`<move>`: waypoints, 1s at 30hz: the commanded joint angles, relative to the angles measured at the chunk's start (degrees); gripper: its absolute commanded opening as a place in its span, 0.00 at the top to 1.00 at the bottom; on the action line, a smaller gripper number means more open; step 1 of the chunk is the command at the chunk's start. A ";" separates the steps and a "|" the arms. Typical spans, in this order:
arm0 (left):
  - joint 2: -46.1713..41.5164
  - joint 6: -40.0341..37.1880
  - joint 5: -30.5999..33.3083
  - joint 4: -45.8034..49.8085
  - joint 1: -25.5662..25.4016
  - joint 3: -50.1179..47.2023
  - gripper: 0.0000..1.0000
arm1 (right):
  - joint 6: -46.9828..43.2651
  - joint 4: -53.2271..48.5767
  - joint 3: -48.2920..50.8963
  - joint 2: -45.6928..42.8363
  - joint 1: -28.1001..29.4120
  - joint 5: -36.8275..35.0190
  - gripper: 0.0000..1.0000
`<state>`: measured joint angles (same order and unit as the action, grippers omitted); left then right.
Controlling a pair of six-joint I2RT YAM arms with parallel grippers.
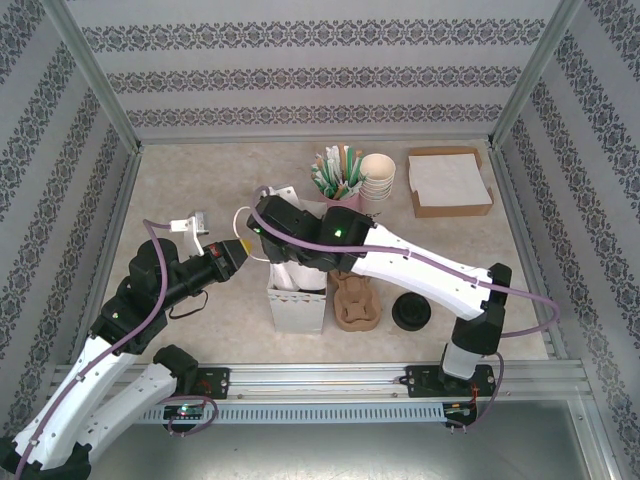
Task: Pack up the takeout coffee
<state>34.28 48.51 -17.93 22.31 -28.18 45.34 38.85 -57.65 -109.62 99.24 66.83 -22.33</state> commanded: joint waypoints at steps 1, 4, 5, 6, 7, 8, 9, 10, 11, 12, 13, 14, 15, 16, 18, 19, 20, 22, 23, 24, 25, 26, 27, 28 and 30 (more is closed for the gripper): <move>-0.05 0.60 0.05 0.29 -1.00 0.64 0.91 | 0.97 -1.35 1.25 -3.93 -0.71 -4.29 0.76; 0.16 0.72 -0.25 0.28 -1.00 0.39 0.91 | 2.08 -0.26 4.97 -7.34 -0.99 -5.34 0.78; 0.17 0.78 -0.11 0.28 -1.11 0.36 0.91 | 2.23 0.06 6.17 -8.32 -1.23 -5.41 0.80; 0.09 0.83 -0.08 0.28 -1.12 0.36 0.91 | 2.55 0.24 7.18 -8.94 -1.39 -5.42 0.82; 0.08 0.81 0.07 0.22 -1.06 0.26 0.91 | 2.74 0.40 8.16 -9.47 -1.57 -5.36 0.85; 0.08 0.80 0.07 0.12 -1.11 0.20 0.91 | 2.99 0.41 8.98 -9.66 -1.77 -5.23 0.87; 0.08 0.84 0.11 0.11 -1.10 0.27 0.91 | 3.11 0.22 9.45 -9.53 -1.96 -4.96 0.88; 0.09 0.81 0.00 0.11 -1.09 0.26 0.91 | 3.18 -0.36 9.65 -9.06 -2.12 -4.41 0.89; 0.16 0.80 0.03 0.11 -1.10 0.26 0.91 | 3.09 -0.80 9.56 -8.35 -2.14 -3.60 0.89; 0.13 0.82 -0.01 0.19 -1.11 0.33 0.91 | 2.92 -1.24 9.43 -7.38 -2.23 -2.97 0.90; 0.09 0.83 0.02 0.30 -1.11 0.36 0.91 | 3.13 -1.97 9.02 -6.31 -2.26 -2.48 0.91; 0.08 0.84 0.05 0.41 -1.09 0.37 0.91 | 3.33 -2.73 8.70 -5.07 -2.24 -1.97 0.92; 0.08 0.80 0.01 0.52 -1.10 0.47 0.91 | 3.42 -3.19 8.60 -4.17 -2.32 -1.39 0.93; -0.05 0.80 0.08 0.59 -1.13 0.56 0.91 | 3.45 -3.64 8.39 -3.11 -2.23 -0.69 0.93; -0.21 0.80 0.20 0.72 -1.09 0.61 0.91 | 3.26 -4.56 7.74 -1.41 -2.23 0.03 0.92; -0.27 0.84 0.24 0.79 -1.11 0.55 0.91 | 3.17 -5.50 7.11 -0.37 -2.24 0.01 0.92; -0.34 0.75 0.22 0.94 -1.08 0.63 0.91 | 3.09 -6.29 6.58 0.49 -2.23 -0.15 0.91; -0.36 0.65 0.30 1.16 -1.16 0.77 0.91 | 2.99 -7.22 6.14 1.89 -2.30 -0.97 0.91; -0.36 0.75 0.25 1.16 -1.13 0.85 0.91 | 2.91 -7.83 5.82 2.88 -2.37 -1.22 0.91; -0.44 0.71 0.30 1.16 -1.11 0.86 0.91 | 2.77 -8.56 5.27 3.78 -2.40 -1.50 0.91; -0.53 0.71 0.35 1.16 -1.09 0.76 0.91 | 2.73 -9.36 4.61 4.52 -2.45 -1.74 0.90; -0.61 0.71 0.36 1.21 -1.12 0.78 0.91 | 2.72 -10.30 3.47 5.31 -2.48 -1.97 0.90; -0.70 0.73 0.36 1.25 -1.11 0.83 0.91 | 2.66 -11.05 2.45 5.86 -2.49 -2.07 0.90; -0.75 0.62 0.36 1.41 -1.09 0.94 0.91 | 2.41 -11.43 1.57 6.05 -2.41 -2.26 0.89; -0.88 0.60 0.45 1.64 -1.08 1.09 0.91 | 1.84 -10.61 0.55 5.24 -2.11 -2.78 0.87</move>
<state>34.20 48.53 -17.85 22.74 -28.51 45.34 41.58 -65.89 -106.08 105.30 64.71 -23.14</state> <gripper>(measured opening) 0.092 0.124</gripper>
